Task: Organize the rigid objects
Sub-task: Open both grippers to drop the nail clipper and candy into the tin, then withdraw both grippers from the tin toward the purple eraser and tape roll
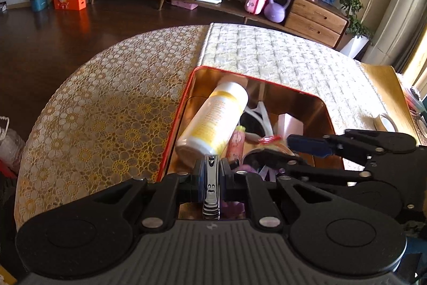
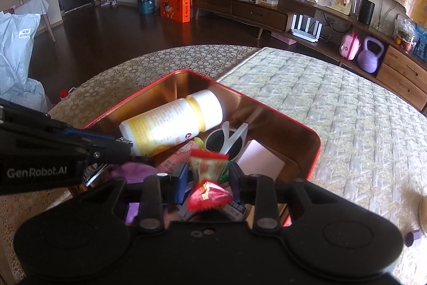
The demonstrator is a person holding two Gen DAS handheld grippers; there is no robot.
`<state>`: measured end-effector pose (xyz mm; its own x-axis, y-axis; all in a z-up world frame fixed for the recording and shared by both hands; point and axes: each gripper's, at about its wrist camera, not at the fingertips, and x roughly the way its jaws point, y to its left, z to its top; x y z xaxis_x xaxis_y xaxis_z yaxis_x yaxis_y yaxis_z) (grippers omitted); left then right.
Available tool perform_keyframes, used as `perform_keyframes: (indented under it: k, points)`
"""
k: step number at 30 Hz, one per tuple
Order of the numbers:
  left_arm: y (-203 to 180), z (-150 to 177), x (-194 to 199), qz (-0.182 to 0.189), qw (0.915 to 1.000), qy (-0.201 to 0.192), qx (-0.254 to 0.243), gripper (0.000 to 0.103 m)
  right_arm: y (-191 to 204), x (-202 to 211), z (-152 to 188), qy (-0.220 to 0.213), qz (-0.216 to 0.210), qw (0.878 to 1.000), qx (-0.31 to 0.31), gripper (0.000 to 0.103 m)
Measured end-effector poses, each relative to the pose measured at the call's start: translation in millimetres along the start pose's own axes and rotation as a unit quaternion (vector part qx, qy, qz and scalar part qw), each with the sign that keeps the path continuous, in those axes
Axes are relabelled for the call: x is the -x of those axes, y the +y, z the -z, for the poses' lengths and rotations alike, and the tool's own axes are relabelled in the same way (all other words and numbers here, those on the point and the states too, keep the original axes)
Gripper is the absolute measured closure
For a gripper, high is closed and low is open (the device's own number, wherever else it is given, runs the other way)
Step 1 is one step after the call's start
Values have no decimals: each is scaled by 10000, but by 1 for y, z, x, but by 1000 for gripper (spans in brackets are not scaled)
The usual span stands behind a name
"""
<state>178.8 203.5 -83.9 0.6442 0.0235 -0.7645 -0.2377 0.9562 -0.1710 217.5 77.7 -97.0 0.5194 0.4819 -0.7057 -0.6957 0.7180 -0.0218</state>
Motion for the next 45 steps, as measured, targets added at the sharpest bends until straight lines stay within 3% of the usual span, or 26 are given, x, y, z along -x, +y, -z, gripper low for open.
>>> perform_keyframes:
  k: [21, 27, 35, 37, 40, 42, 45]
  points:
    - [5, 11, 7, -200, 9991, 225, 308, 90, -12, 69, 19, -307, -157, 9979, -543, 59]
    - [-5, 15, 24, -104, 9997, 51, 233, 79, -14, 96, 23, -398, -105, 9972, -619, 51]
    - [-32, 23, 47, 16, 9998, -173, -34, 78, -19, 128, 32, -522, -126, 9962, -692, 46]
    - [-38, 24, 51, 71, 9998, -191, -70, 77, -21, 137, 35, -573, -89, 9958, -704, 38]
    - [-48, 27, 56, 206, 9996, -207, -50, 63, -28, 147, 42, -670, -26, 9950, -739, 32]
    - [-56, 29, 59, 210, 9994, -253, -70, 40, -34, 152, 47, -687, 14, 9944, -808, 32]
    - [-69, 30, 61, 246, 9991, -304, -144, 36, -45, 160, 57, -698, 66, 9932, -931, 30]
